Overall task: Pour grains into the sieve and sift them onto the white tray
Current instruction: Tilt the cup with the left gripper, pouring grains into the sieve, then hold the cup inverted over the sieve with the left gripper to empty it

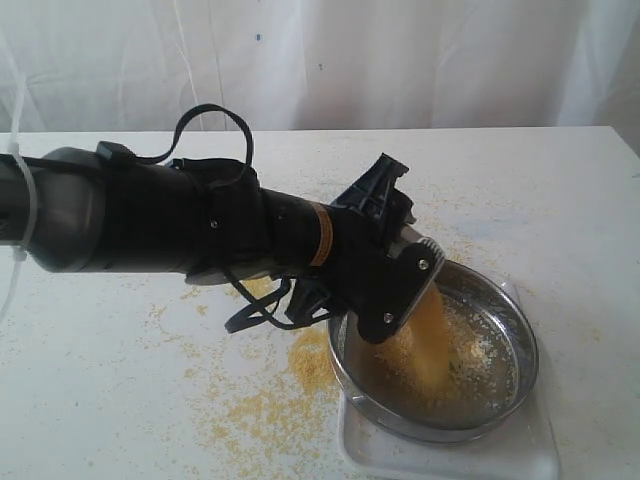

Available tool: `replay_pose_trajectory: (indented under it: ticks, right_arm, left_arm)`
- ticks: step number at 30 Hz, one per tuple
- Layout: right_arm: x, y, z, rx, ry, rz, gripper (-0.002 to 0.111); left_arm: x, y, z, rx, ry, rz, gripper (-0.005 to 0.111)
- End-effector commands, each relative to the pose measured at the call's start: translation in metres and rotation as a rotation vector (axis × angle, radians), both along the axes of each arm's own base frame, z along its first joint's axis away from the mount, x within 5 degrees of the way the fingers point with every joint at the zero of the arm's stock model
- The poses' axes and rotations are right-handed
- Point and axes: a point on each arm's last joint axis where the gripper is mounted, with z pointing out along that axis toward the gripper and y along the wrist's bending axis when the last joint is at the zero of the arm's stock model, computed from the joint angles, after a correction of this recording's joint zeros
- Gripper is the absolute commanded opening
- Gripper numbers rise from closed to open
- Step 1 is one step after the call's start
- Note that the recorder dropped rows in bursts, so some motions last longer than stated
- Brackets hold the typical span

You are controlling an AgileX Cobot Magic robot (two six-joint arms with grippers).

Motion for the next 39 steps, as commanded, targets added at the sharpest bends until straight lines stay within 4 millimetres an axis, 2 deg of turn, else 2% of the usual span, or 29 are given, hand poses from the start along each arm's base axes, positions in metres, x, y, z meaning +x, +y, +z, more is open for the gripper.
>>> replay_pose_trajectory:
  ticks: [1, 9, 22, 28, 39]
  right_arm:
    - [0.0, 0.0, 0.0, -0.009, -0.007, -0.002, 0.0]
    - [0.0, 0.0, 0.0, -0.009, -0.007, -0.002, 0.0]
    - [0.0, 0.0, 0.0, -0.009, -0.007, -0.002, 0.0]
    - [0.0, 0.0, 0.0, -0.009, -0.007, -0.002, 0.0]
    - [0.0, 0.0, 0.0, -0.009, -0.007, -0.002, 0.0]
  left_arm:
    - [-0.001, 0.003, 0.003, 0.072, -0.025, -0.004, 0.0]
    - [0.0, 0.009, 0.0, 0.165, -0.026, 0.007, 0.0]
    - [-0.001, 0.006, 0.001, 0.302, -0.153, -0.154, 0.0]
    - [-0.001, 0.002, 0.001, 0.287, -0.191, -0.201, 0.0]
    - [0.001, -0.006, -0.018, 0.402, -0.264, -0.317, 0.0]
